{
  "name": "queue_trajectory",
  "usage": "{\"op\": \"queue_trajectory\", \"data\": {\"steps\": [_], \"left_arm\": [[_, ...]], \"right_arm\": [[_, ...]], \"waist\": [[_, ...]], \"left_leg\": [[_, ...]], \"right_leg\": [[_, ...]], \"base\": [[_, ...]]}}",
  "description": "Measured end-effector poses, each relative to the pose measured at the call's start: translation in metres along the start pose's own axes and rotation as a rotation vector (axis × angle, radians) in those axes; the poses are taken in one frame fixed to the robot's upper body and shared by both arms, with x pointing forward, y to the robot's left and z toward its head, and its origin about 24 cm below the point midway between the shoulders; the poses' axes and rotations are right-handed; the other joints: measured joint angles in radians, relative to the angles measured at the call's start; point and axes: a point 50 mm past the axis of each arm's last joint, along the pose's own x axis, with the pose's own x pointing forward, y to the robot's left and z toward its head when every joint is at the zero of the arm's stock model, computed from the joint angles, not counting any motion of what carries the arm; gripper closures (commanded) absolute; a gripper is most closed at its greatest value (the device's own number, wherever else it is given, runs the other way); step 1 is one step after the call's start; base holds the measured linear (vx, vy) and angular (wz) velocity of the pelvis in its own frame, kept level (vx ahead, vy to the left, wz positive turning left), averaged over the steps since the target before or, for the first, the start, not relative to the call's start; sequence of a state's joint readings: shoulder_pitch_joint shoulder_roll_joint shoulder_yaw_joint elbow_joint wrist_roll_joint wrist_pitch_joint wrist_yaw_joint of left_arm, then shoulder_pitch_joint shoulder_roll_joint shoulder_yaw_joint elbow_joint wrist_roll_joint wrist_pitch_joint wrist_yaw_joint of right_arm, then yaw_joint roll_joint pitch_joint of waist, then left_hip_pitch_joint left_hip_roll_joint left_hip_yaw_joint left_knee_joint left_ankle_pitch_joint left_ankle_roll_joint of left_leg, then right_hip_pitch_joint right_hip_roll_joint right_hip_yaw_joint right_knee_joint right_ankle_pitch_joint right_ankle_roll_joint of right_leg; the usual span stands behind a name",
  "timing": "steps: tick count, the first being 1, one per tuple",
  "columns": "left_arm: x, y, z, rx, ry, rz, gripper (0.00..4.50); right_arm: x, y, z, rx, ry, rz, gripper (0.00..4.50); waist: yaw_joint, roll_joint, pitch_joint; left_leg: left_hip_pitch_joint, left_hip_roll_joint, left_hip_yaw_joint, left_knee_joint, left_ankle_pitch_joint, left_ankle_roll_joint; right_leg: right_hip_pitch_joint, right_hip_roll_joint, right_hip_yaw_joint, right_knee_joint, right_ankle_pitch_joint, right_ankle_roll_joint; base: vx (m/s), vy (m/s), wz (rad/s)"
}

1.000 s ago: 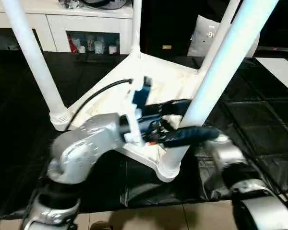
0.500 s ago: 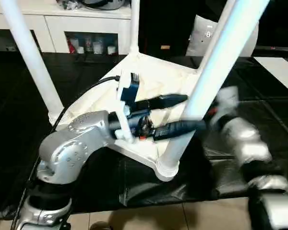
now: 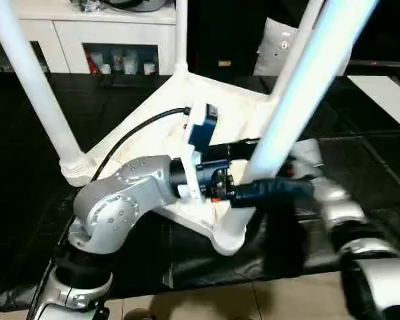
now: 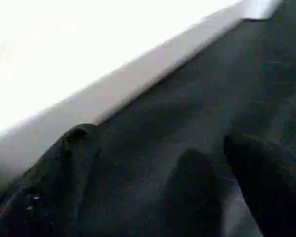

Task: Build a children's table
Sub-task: Rotate table base

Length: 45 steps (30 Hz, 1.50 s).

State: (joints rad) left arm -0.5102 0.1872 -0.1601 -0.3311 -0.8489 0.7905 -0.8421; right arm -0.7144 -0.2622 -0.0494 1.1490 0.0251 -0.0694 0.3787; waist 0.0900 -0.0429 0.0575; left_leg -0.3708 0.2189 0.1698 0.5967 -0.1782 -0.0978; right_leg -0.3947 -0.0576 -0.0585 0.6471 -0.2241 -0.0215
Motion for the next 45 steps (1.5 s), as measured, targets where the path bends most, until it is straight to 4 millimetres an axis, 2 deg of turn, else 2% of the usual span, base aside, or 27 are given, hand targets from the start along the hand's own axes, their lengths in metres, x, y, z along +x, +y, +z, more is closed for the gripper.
{"op": "queue_trajectory", "data": {"steps": [3, 8, 17, 23, 29, 32, 34, 37, 42, 45], "left_arm": [[0.002, -0.003, 0.003, 0.002, -0.023, -0.02, 0.02], [0.002, -0.003, 0.004, 0.004, -0.026, -0.019, 0.02], [0.005, -0.002, 0.008, -0.01, -0.045, -0.019, 0.02], [0.013, 0.015, 0.01, 0.043, -0.075, 0.107, 0.02], [0.021, 0.027, 0.011, 0.113, -0.075, 0.222, 0.02], [0.023, 0.043, 0.012, 0.207, -0.042, 0.35, 0.02], [0.017, 0.054, 0.009, 0.238, -0.007, 0.441, 0.02], [0.001, 0.065, 0.004, 0.255, 0.044, 0.539, 0.02], [-0.02, 0.062, -0.004, 0.262, 0.089, 0.572, 0.02], [-0.027, 0.057, -0.009, 0.268, 0.143, 0.575, 0.02]], "right_arm": [[0.003, 0.012, 0.001, 0.007, -0.014, 0.073, 0.0], [0.005, 0.021, 0.001, 0.005, -0.026, 0.122, 0.0], [0.01, 0.044, 0.003, 0.012, -0.062, 0.204, 0.0], [0.013, 0.061, 0.005, 0.024, -0.085, 0.277, 0.0], [0.015, 0.071, 0.006, 0.024, -0.102, 0.307, 0.0], [0.017, 0.068, 0.008, 0.022, -0.104, 0.237, 0.0], [0.017, 0.064, 0.008, 0.017, -0.101, 0.185, 0.0], [0.013, 0.043, 0.007, 0.024, -0.096, 0.101, 0.0], [0.001, 0.015, 0.002, 0.04, -0.113, 0.037, 0.0], [-0.004, 0.012, -0.002, 0.039, -0.115, 0.039, 0.0]], "waist": [[-0.005, 0.0, 0.0], [-0.011, 0.005, 0.0], [-0.019, 0.019, 0.004], [-0.021, 0.023, 0.005], [-0.013, 0.024, 0.004], [-0.009, 0.029, 0.003], [-0.008, 0.037, 0.002], [0.0, 0.041, 0.002], [0.0, 0.042, 0.002], [-0.001, 0.042, 0.001]], "left_leg": [[-0.001, 0.0, 0.001, 0.001, 0.0, 0.0], [0.0, 0.0, 0.001, 0.001, 0.0, 0.0], [0.001, 0.002, 0.001, 0.002, 0.0, 0.0], [0.002, 0.002, 0.0, 0.002, 0.0, 0.0], [0.002, 0.002, 0.0, 0.002, 0.0, 0.0], [0.006, 0.002, 0.0, 0.002, 0.0, 0.0], [0.008, 0.001, 0.0, 0.002, 0.0, 0.0], [0.01, 0.001, 0.0, 0.001, 0.0, 0.0], [0.004, 0.001, 0.0, 0.002, 0.0, 0.0], [0.001, 0.001, 0.0, 0.002, 0.0, 0.001]], "right_leg": [[-0.001, 0.0, 0.001, 0.0, 0.0, 0.0], [-0.002, 0.001, 0.001, 0.001, 0.001, -0.001], [-0.001, 0.002, 0.002, 0.001, 0.002, -0.003], [0.001, 0.002, 0.002, 0.001, 0.002, -0.003], [0.001, 0.001, 0.002, 0.0, 0.002, -0.003], [0.005, 0.001, 0.002, 0.0, 0.003, -0.004], [0.008, 0.001, 0.002, 0.0, 0.003, -0.004], [0.007, 0.001, 0.001, 0.001, 0.004, -0.003], [0.005, 0.001, 0.001, 0.0, 0.003, -0.002], [-0.001, 0.001, 0.001, 0.0, 0.003, -0.002]], "base": [[0.0, 0.0, 0.0], [0.0, 0.0, 0.0], [0.0, 0.0, 0.0], [0.0, 0.0, 0.0], [0.0, 0.0, 0.0], [0.0, 0.0, 0.0], [0.0, 0.0, 0.0], [0.0, 0.0, 0.0], [0.0, 0.0, 0.0], [0.0, 0.0, 0.0]]}}
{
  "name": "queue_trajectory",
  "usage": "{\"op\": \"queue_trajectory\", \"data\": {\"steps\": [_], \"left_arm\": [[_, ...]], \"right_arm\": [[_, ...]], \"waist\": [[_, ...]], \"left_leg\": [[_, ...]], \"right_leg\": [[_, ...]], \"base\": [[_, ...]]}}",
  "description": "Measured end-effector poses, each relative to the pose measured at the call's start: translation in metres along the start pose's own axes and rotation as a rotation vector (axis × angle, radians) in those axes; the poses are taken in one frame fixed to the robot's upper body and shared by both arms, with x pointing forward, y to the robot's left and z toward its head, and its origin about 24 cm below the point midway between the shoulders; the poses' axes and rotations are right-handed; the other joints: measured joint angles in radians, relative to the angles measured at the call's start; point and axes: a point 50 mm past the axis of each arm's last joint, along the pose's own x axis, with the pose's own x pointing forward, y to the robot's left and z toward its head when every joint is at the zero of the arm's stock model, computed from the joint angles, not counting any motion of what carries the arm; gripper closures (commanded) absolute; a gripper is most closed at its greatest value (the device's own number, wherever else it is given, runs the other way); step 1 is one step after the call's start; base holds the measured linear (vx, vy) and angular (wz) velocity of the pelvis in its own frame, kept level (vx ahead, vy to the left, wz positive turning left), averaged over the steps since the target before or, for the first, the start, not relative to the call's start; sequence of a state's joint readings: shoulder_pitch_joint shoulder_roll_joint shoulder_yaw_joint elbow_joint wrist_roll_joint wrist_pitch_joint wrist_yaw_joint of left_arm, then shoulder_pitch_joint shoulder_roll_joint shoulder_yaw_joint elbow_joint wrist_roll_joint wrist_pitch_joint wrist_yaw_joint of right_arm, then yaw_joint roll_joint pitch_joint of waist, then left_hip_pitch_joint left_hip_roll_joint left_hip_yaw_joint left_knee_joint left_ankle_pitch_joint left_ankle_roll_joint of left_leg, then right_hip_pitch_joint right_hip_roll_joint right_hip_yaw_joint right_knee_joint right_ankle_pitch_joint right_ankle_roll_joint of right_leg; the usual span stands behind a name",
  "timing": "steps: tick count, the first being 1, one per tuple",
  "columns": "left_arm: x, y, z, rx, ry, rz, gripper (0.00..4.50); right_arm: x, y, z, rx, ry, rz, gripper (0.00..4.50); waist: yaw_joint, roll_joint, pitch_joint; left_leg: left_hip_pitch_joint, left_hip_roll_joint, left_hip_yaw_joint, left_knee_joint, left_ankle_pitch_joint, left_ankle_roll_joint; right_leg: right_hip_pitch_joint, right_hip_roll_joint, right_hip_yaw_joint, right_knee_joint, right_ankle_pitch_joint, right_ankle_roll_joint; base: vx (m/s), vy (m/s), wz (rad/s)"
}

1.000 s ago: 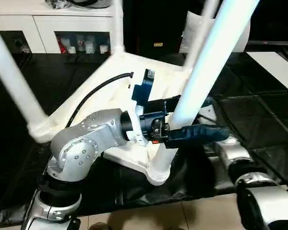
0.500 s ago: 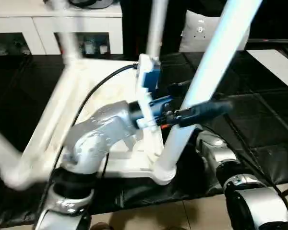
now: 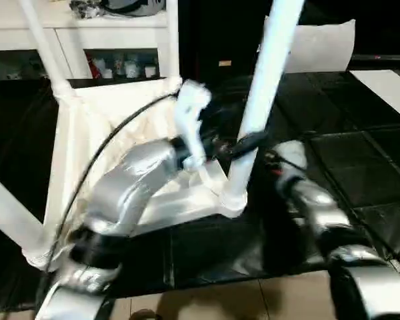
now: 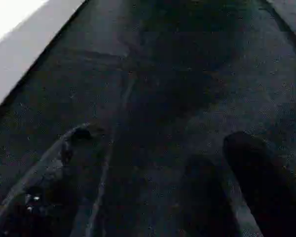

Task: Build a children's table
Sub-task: Rotate table base

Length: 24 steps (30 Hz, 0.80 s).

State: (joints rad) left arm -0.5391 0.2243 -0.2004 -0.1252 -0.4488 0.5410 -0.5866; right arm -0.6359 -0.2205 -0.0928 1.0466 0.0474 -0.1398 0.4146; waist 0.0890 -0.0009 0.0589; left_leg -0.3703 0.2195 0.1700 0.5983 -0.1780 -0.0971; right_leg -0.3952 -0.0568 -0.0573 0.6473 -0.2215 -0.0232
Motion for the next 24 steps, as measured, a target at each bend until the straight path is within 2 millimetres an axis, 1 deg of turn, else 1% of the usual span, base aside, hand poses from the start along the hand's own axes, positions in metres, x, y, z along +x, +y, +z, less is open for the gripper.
{"op": "queue_trajectory", "data": {"steps": [4, 8, 9, 11, 12, 14, 15, 18, 19, 20, 22, 24], "left_arm": [[-0.015, -0.002, -0.016, 0.061, 0.148, 0.022, 0.02], [-0.033, 0.004, -0.033, 0.105, 0.289, 0.082, 0.02], [-0.036, 0.006, -0.036, 0.111, 0.312, 0.092, 0.31], [-0.041, 0.005, -0.036, 0.148, 0.347, 0.077, 0.39], [-0.047, 0.005, -0.036, 0.174, 0.374, 0.058, 0.42], [-0.054, 0.006, -0.039, 0.187, 0.409, 0.05, 0.65], [-0.056, 0.006, -0.04, 0.183, 0.425, 0.046, 0.81], [-0.058, 0.004, -0.043, 0.17, 0.466, 0.002, 0.86], [-0.058, 0.001, -0.045, 0.162, 0.481, -0.015, 1.04], [-0.058, -0.001, -0.048, 0.153, 0.493, -0.031, 1.04], [-0.056, -0.006, -0.052, 0.131, 0.514, -0.053, 1.25], [-0.054, -0.009, -0.057, 0.117, 0.532, -0.07, 1.33]], "right_arm": [[-0.011, -0.008, -0.002, -0.024, -0.011, 0.007, 0.0], [-0.023, -0.011, 0.002, -0.04, -0.052, 0.05, 0.0], [-0.025, -0.011, 0.003, -0.048, -0.054, 0.06, 0.0], [-0.03, -0.009, 0.006, -0.073, -0.061, 0.108, 0.0], [-0.036, -0.008, 0.008, -0.094, -0.067, 0.15, 0.0], [-0.045, -0.01, 0.008, -0.11, -0.056, 0.196, 0.0], [-0.05, -0.011, 0.008, -0.119, -0.046, 0.22, 0.0], [-0.06, -0.009, 0.012, -0.163, -0.024, 0.311, 0.0], [-0.064, -0.01, 0.013, -0.179, -0.013, 0.339, 0.0], [-0.069, -0.012, 0.013, -0.189, -0.001, 0.357, 0.0], [-0.075, -0.014, 0.016, -0.198, 0.018, 0.385, 0.0], [-0.079, -0.014, 0.021, -0.206, 0.02, 0.414, 0.0]], "waist": [[0.004, 0.0, 0.0], [0.004, 0.0, 0.0], [0.005, 0.0, 0.0], [0.008, -0.001, 0.0], [0.011, 0.0, 0.0], [0.015, 0.0, 0.0], [0.019, 0.0, 0.0], [0.028, 0.0, 0.0], [0.03, 0.0, 0.0], [0.033, 0.001, 0.0], [0.034, 0.001, 0.0], [0.031, 0.002, -0.001]], "left_leg": [[-0.004, 0.0, 0.0, 0.0, 0.001, 0.002], [-0.003, 0.0, 0.0, 0.0, 0.002, 0.002], [-0.003, 0.0, 0.0, 0.0, 0.002, 0.002], [-0.003, 0.0, 0.0, 0.0, 0.002, 0.003], [-0.002, 0.0, 0.0, 0.0, 0.002, 0.003], [-0.003, 0.0, 0.0, 0.0, 0.002, 0.003], [-0.003, -0.001, 0.0, 0.0, 0.002, 0.003], [-0.003, -0.001, 0.0, 0.0, 0.002, 0.003], [-0.003, -0.002, 0.0, 0.0, 0.002, 0.003], [-0.003, -0.002, 0.0, 0.0, 0.002, 0.003], [-0.003, -0.002, 0.0, 0.0, 0.002, 0.003], [-0.002, -0.002, 0.0, 0.0, 0.002, 0.003]], "right_leg": [[-0.004, 0.0, 0.0, 0.0, 0.0, 0.0], [-0.003, 0.0, 0.0, 0.0, 0.0, 0.001], [-0.003, 0.0, 0.0, 0.0, 0.001, 0.001], [-0.003, 0.0, 0.0, 0.0, 0.001, 0.002], [-0.002, 0.0, 0.0, 0.0, 0.001, 0.002], [-0.002, 0.0, 0.0, -0.001, 0.0, 0.003], [-0.003, -0.001, 0.0, -0.001, 0.0, 0.003], [-0.002, -0.001, 0.001, -0.001, 0.0, 0.003], [-0.002, -0.001, 0.001, -0.001, 0.0, 0.003], [-0.002, -0.002, 0.001, -0.001, 0.0, 0.003], [-0.002, -0.002, 0.001, -0.001, 0.0, 0.003], [-0.002, -0.002, 0.001, -0.001, 0.0, 0.004]], "base": [[0.0, 0.0, 0.0], [0.0, 0.0, 0.0], [0.0, 0.0, 0.0], [0.0, 0.0, 0.0], [0.0, 0.0, 0.0], [0.0, 0.0, 0.0], [0.0, 0.0, 0.0], [0.0, 0.0, 0.0], [0.0, 0.0, 0.0], [0.0, 0.0, 0.0], [0.0, 0.0, 0.0], [0.0, 0.0, 0.0]]}}
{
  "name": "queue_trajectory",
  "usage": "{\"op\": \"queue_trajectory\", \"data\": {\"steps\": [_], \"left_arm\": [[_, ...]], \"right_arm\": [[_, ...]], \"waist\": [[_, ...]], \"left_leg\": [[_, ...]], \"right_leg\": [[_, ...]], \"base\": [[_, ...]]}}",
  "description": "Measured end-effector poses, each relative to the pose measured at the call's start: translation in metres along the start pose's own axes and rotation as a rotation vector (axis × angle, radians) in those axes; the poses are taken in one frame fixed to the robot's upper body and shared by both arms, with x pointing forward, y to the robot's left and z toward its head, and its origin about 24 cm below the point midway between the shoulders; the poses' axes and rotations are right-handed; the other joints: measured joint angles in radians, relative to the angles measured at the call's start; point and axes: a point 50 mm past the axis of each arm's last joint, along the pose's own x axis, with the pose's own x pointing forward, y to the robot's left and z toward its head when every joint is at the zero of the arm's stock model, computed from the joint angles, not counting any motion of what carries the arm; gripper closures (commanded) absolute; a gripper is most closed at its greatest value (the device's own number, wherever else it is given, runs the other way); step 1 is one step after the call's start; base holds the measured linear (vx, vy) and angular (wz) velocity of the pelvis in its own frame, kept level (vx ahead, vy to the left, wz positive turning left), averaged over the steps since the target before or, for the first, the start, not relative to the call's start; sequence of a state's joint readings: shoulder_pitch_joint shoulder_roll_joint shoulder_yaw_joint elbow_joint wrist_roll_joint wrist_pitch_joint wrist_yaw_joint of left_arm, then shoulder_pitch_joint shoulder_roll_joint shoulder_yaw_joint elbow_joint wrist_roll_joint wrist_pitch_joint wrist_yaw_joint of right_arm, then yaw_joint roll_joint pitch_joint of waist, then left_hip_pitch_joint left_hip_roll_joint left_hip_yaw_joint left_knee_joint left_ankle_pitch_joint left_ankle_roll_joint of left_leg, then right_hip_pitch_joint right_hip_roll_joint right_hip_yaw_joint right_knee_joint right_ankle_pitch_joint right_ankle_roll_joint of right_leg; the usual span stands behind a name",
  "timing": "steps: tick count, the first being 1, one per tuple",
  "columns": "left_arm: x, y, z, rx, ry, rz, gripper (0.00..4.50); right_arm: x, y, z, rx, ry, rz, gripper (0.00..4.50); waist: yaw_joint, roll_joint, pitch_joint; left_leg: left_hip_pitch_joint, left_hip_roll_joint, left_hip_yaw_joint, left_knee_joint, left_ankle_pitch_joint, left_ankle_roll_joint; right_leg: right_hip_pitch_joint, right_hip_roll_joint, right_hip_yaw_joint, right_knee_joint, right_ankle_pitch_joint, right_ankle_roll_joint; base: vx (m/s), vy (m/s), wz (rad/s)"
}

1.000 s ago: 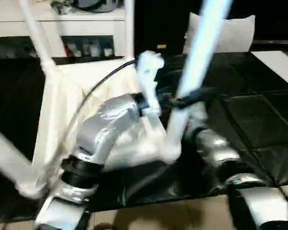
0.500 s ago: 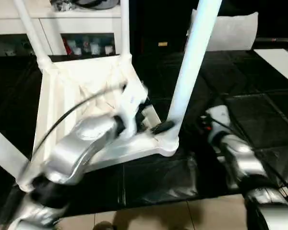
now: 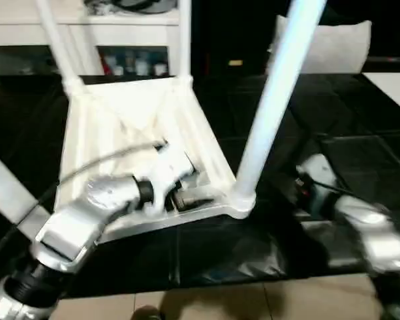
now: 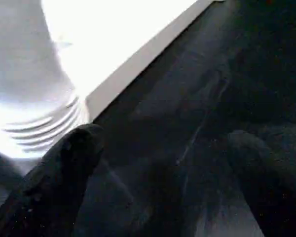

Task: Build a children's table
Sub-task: Rotate table base, then rotate leg to tighten

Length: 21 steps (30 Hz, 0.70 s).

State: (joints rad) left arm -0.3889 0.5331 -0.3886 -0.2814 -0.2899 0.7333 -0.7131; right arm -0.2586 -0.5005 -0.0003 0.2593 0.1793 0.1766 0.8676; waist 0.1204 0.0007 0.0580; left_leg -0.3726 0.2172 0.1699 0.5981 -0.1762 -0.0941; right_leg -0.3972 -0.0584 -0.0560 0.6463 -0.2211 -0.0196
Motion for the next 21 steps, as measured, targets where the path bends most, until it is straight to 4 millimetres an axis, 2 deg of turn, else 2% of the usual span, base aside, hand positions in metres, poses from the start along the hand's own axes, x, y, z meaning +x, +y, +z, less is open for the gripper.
{"op": "queue_trajectory", "data": {"steps": [2, 6, 7, 9, 11, 12, 15, 21], "left_arm": [[0.004, -0.003, -0.002, -0.009, 0.015, -0.016, 1.62], [0.011, -0.001, -0.011, -0.027, 0.105, -0.034, 1.75], [0.012, 0.0, -0.012, -0.026, 0.116, -0.034, 1.99], [0.014, 0.002, -0.014, -0.015, 0.139, -0.024, 2.1], [0.016, 0.005, -0.017, -0.014, 0.154, -0.009, 2.15], [0.019, 0.008, -0.02, -0.017, 0.163, 0.003, 2.38], [0.023, 0.014, -0.023, -0.005, 0.18, 0.021, 2.56], [0.027, 0.014, -0.027, -0.018, 0.188, -0.015, 3.02]], "right_arm": [[-0.006, 0.001, 0.002, 0.0, 0.009, 0.028, 0.0], [-0.017, 0.008, 0.004, -0.007, 0.052, 0.1, 0.0], [-0.017, 0.009, 0.005, -0.005, 0.051, 0.111, 0.0], [-0.019, 0.01, 0.008, -0.01, 0.057, 0.129, 0.0], [-0.021, 0.012, 0.01, -0.013, 0.064, 0.155, 0.0], [-0.022, 0.016, 0.012, -0.017, 0.072, 0.181, 0.0], [-0.025, 0.024, 0.011, -0.007, 0.094, 0.243, 0.0], [-0.031, 0.029, 0.014, -0.009, 0.115, 0.3, 0.0]], "waist": [[-0.001, 0.001, 0.0], [-0.003, 0.001, -0.001], [-0.005, 0.001, -0.001], [-0.005, 0.002, -0.001], [-0.004, 0.003, -0.002], [-0.004, 0.003, -0.002], [-0.001, 0.003, -0.002], [0.004, 0.004, -0.003]], "left_leg": [[0.001, 0.0, 0.0, 0.0, 0.0, 0.0], [0.001, 0.0, 0.0, 0.0, 0.0, 0.0], [0.001, 0.0, 0.0, 0.0, 0.0, 0.0], [0.001, 0.0, -0.001, 0.0, 0.0, 0.0], [0.0, 0.0, -0.001, 0.0, 0.0, 0.0], [0.0, 0.0, -0.001, 0.0, 0.0, 0.0], [0.0, 0.0, -0.001, 0.0, 0.0, 0.0], [0.001, -0.001, -0.001, 0.0, 0.0, 0.0]], "right_leg": [[0.001, 0.0, 0.0, 0.0, 0.0, 0.0], [0.0, 0.0, 0.0, 0.0, 0.0, 0.0], [0.0, 0.0, 0.0, 0.0, 0.0, 0.001], [0.0, 0.0, 0.001, 0.0, 0.0, 0.001], [0.0, 0.0, 0.0, 0.0, 0.0, 0.001], [0.0, 0.0, 0.0, 0.0, 0.0, 0.001], [0.001, 0.0, 0.0, -0.001, 0.0, 0.001], [0.001, 0.0, 0.001, -0.001, 0.0, 0.001]], "base": [[0.0, 0.0, 0.0], [0.0, 0.0, 0.0], [0.0, 0.0, 0.0], [0.0, 0.0, 0.0], [0.0, 0.0, 0.0], [0.0, 0.0, 0.0], [0.0, 0.0, 0.0], [0.0, 0.0, 0.0]]}}
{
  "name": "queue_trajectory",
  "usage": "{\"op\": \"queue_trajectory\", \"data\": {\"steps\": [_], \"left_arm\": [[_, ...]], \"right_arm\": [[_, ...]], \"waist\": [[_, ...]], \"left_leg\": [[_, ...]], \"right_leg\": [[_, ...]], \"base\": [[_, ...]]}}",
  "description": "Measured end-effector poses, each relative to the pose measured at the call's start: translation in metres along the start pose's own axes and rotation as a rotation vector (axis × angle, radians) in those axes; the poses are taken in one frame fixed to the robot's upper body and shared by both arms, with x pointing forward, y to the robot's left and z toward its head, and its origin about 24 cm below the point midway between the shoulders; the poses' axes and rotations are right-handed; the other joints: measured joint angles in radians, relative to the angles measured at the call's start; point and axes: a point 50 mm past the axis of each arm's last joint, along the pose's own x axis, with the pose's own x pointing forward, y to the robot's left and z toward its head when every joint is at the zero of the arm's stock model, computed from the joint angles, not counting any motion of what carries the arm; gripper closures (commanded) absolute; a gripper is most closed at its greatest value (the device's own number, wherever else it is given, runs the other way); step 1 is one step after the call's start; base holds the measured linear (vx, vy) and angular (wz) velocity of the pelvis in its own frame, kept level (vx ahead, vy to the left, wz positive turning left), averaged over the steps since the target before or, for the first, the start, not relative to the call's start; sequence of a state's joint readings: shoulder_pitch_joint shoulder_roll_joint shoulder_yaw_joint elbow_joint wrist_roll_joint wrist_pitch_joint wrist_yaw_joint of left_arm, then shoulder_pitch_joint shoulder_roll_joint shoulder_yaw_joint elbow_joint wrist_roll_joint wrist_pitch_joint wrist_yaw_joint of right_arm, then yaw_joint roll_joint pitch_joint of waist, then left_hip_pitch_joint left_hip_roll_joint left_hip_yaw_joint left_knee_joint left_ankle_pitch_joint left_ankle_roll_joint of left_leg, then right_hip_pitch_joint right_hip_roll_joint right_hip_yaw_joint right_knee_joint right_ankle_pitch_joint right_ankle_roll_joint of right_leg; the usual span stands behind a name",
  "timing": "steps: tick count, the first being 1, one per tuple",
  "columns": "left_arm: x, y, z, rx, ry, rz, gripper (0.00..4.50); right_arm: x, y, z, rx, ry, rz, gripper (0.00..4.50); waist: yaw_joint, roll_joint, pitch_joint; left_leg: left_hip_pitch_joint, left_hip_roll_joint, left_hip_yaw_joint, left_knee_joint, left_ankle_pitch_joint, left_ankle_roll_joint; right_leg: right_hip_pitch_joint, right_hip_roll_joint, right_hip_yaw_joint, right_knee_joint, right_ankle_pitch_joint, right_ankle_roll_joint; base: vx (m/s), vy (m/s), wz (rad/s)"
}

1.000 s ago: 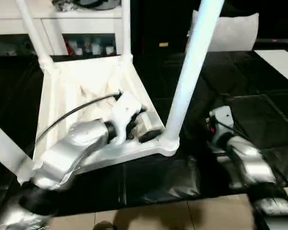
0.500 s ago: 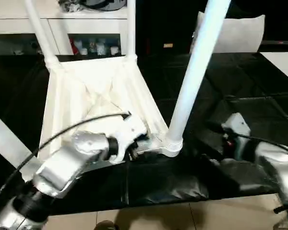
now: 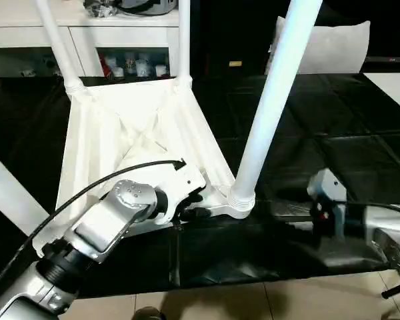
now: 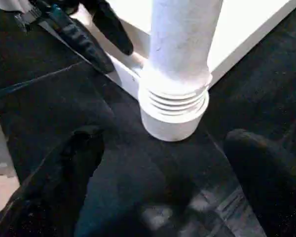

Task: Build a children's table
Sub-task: Rotate leg to tighten

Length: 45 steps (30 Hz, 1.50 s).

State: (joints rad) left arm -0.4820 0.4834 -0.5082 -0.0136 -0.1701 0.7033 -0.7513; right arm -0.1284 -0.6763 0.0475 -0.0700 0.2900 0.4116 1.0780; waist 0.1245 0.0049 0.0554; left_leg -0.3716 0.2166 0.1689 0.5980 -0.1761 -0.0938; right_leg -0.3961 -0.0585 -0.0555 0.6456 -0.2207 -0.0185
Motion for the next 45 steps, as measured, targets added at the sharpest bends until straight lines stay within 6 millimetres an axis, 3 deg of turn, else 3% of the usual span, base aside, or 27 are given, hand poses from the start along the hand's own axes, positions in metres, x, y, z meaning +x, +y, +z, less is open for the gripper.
{"op": "queue_trajectory", "data": {"steps": [2, 6, 7, 11, 17, 25, 32, 40, 45], "left_arm": [[0.001, 0.0, 0.0, 0.005, -0.003, -0.008, 3.36], [0.002, 0.0, -0.001, 0.017, -0.004, -0.035, 3.5], [0.003, 0.0, -0.001, 0.02, -0.002, -0.039, 3.78], [0.007, -0.001, 0.001, 0.026, -0.017, -0.057, 3.9], [0.01, 0.001, 0.001, 0.059, -0.032, -0.091, 4.45], [-0.001, 0.009, -0.011, 0.244, -0.077, -0.215, 4.45], [-0.003, 0.014, -0.017, 0.288, -0.1, -0.287, 4.45], [-0.003, 0.021, -0.024, 0.231, -0.123, -0.283, 4.45], [-0.008, 0.023, -0.03, 0.181, -0.136, -0.274, 4.45]], "right_arm": [[0.0, 0.0, 0.0, 0.004, 0.003, -0.001, 0.0], [-0.001, 0.0, 0.0, 0.018, 0.005, 0.002, 0.0], [-0.001, 0.0, 0.0, 0.018, 0.002, 0.004, 0.0], [0.0, 0.001, 0.0, 0.026, -0.005, 0.007, 0.0], [0.0, 0.001, 0.0, 0.032, -0.014, 0.004, 0.0], [0.0, 0.0, 0.001, 0.054, -0.06, -0.004, 0.0], [-0.001, 0.0, 0.002, 0.055, -0.068, 0.0, 0.0], [0.001, 0.001, 0.002, 0.062, -0.079, 0.011, 0.0], [0.018, 0.0, 0.009, 0.051, -0.134, 0.037, 0.0]], "waist": [[0.001, 0.0, 0.0], [0.003, 0.001, 0.0], [0.004, 0.001, -0.001], [0.009, 0.002, -0.001], [0.016, 0.002, -0.002], [0.018, 0.003, -0.002], [0.045, 0.004, -0.002], [0.04, 0.004, -0.003], [0.021, 0.006, -0.003]], "left_leg": [[0.0, 0.0, 0.0, 0.0, 0.0, 0.0], [0.0, 0.0, 0.0, 0.0, 0.0, 0.0], [0.0, 0.0, 0.0, 0.0, 0.0, 0.0], [0.0, 0.0, 0.0, 0.0, 0.0, 0.0], [0.0, 0.0, 0.0, 0.0, 0.0, 0.0], [-0.001, 0.0, 0.0, -0.001, 0.0, 0.0], [-0.001, -0.002, 0.0, 0.0, 0.001, 0.002], [0.006, -0.002, -0.001, 0.0, 0.001, 0.002], [0.006, -0.003, -0.001, 0.0, 0.001, 0.002]], "right_leg": [[0.0, 0.0, 0.0, 0.0, 0.0, 0.0], [0.0, 0.0, 0.0, 0.0, 0.0, 0.0], [0.0, 0.0, 0.0, 0.0, 0.0, 0.0], [0.0, 0.0, 0.0, 0.0, 0.0, 0.0], [0.001, 0.0, 0.0, 0.0, 0.001, 0.0], [-0.001, 0.0, 0.0, 0.0, 0.0, 0.002], [0.001, -0.003, 0.0, 0.0, 0.0, 0.002], [0.006, -0.003, 0.001, 0.0, 0.0, 0.007], [0.006, -0.003, 0.001, 0.0, 0.002, 0.007]], "base": [[0.0, 0.0, 0.0], [0.0, 0.0, 0.0], [0.0, 0.0, 0.0], [0.0, 0.0, 0.0], [0.0, 0.0, 0.0], [0.0, 0.0, 0.0], [0.0, 0.0, 0.0], [0.0, 0.0, 0.0], [0.0, 0.0, 0.0]]}}
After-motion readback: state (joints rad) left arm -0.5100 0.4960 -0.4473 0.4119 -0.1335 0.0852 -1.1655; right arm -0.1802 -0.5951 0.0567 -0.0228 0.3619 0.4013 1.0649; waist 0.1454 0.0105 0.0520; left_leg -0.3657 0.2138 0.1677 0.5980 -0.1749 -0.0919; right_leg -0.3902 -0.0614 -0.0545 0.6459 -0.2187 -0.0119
